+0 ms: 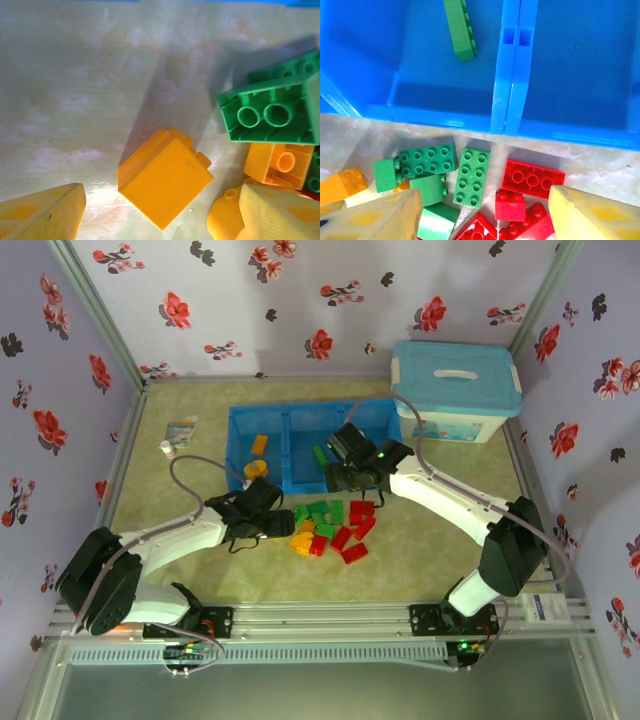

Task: Sort the legos into containers by color
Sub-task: Pick up the lego from the center of the table.

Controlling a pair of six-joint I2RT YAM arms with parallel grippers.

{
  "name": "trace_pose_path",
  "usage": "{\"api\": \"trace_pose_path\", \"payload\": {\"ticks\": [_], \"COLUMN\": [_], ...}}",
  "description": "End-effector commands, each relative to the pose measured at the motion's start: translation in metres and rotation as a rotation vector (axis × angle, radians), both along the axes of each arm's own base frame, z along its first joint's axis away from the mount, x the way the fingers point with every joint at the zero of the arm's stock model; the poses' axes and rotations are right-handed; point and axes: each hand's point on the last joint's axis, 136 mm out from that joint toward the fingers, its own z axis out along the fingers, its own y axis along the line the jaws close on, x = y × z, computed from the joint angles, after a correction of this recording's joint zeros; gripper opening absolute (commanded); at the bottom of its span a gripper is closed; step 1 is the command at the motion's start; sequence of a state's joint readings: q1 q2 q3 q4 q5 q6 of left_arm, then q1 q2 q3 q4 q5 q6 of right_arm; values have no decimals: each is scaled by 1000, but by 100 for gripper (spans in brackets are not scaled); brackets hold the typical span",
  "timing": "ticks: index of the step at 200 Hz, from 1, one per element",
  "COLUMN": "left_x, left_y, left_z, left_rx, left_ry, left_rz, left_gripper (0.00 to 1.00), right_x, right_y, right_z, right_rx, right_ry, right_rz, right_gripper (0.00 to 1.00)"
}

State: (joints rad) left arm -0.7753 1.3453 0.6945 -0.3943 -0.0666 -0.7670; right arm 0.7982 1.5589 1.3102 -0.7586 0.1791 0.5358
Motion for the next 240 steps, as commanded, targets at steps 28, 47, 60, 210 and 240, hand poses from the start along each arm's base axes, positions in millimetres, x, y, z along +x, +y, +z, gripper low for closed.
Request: {"api": "trace_pose_path", "payload": {"ticks": [28, 47, 60, 210, 240], "left_x": [2, 4, 6, 10, 15], "left_y": [-14, -14, -15, -4, -4], "left_z": [-6, -11, -13, -7, 25], "left_rx": [17, 38, 42, 91, 49], "left_ry": [23, 30, 29, 5, -58], "left_rz": [-72, -71, -70, -29, -14], "left_gripper": [80, 79, 77, 42, 41], "right_x": [-4, -5, -5, -8, -9], "right_y": [-5, -5, -5, -5, -7], "right_z": [3, 1, 1, -4, -2], "right_rx": [36, 36, 38, 51, 51], "right_ry": [-5, -3, -2, 7, 2], "right_rz": [-30, -29, -29, -35, -34], "right_gripper": [68, 68, 68, 66, 66]}}
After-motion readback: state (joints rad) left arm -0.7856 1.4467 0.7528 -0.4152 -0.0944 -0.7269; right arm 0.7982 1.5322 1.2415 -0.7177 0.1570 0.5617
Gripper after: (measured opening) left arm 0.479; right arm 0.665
